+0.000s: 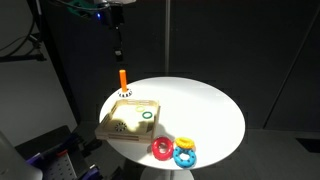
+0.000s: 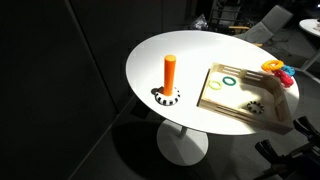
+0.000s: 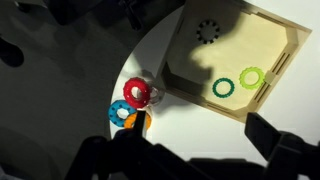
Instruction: Put the red ring in the box
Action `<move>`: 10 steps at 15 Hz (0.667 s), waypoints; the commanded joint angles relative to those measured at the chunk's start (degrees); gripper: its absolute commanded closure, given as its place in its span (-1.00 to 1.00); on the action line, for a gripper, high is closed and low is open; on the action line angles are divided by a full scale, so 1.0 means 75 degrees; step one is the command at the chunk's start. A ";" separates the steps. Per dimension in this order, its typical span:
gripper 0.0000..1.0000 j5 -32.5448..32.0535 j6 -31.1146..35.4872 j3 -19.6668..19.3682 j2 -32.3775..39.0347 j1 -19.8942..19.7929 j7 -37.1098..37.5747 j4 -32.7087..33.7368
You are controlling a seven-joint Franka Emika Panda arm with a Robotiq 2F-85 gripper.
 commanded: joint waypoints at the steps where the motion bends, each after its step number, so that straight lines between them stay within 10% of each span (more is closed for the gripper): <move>1: -1.00 -0.0365 0.0192 -0.0197 -0.0146 -0.0234 0.0234 -0.0529; 10: -1.00 -0.0373 0.0230 -0.0439 -0.0013 -0.0345 0.0079 -0.0845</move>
